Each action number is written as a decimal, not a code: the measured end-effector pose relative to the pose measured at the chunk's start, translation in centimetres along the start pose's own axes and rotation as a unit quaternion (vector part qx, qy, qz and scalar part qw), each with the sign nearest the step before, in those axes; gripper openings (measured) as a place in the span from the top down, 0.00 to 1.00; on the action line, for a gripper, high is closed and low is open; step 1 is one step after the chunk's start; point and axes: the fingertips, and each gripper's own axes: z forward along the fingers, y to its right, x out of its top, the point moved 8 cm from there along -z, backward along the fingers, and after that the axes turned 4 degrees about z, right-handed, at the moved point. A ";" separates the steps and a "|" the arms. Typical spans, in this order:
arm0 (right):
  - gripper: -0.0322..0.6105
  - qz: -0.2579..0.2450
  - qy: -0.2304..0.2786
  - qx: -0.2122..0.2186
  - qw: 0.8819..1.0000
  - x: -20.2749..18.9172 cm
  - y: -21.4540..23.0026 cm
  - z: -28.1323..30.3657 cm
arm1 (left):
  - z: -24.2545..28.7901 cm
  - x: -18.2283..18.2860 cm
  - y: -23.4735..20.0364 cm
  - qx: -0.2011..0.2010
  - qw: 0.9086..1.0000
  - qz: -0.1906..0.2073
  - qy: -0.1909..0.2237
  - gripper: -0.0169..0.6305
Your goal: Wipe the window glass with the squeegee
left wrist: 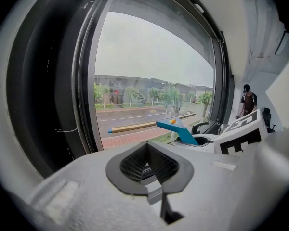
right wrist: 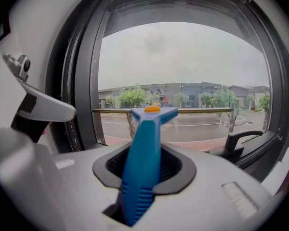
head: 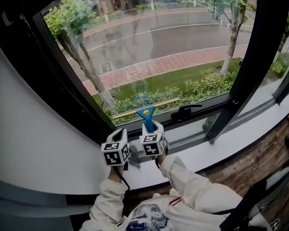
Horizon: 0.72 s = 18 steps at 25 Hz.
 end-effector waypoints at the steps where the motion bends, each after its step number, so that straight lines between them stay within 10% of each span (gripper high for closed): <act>1: 0.77 -0.001 -0.002 0.001 1.000 -0.1 0.0 0.1 | 0.0 0.0 -0.1 0.000 1.000 -0.001 0.000 0.97; 18: 0.77 0.031 -0.069 0.016 0.997 -3.4 0.0 1.4 | 0.0 -1.1 0.2 -0.010 1.000 -0.005 -0.011 0.97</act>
